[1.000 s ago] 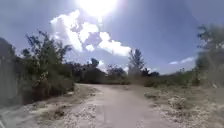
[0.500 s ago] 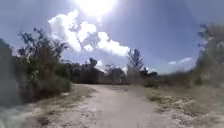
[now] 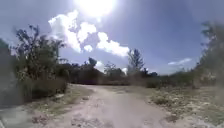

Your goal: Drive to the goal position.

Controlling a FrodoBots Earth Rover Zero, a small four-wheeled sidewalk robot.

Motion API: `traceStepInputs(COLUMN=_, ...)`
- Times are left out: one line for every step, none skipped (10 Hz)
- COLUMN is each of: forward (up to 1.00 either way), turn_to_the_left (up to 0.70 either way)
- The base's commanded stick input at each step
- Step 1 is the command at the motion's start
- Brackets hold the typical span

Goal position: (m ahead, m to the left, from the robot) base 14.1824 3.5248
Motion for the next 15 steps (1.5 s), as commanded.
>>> traceStepInputs(forward=0.70, turn_to_the_left=0.00)
traceStepInputs(forward=0.70, turn_to_the_left=0.00)
traceStepInputs(forward=0.70, turn_to_the_left=0.00)
traceStepInputs(forward=0.70, turn_to_the_left=0.00)
traceStepInputs(forward=0.70, turn_to_the_left=0.00)
traceStepInputs(forward=0.70, turn_to_the_left=0.00)
traceStepInputs(forward=0.70, turn_to_the_left=0.00)
traceStepInputs(forward=0.70, turn_to_the_left=0.00)
traceStepInputs(forward=0.70, turn_to_the_left=0.00)
traceStepInputs(forward=0.70, turn_to_the_left=0.00)
traceStepInputs(forward=0.70, turn_to_the_left=0.00)
traceStepInputs(forward=0.70, turn_to_the_left=0.00)
traceStepInputs(forward=0.70, turn_to_the_left=0.00)
traceStepInputs(forward=0.70, turn_to_the_left=0.03)
traceStepInputs(forward=0.70, turn_to_the_left=0.35)
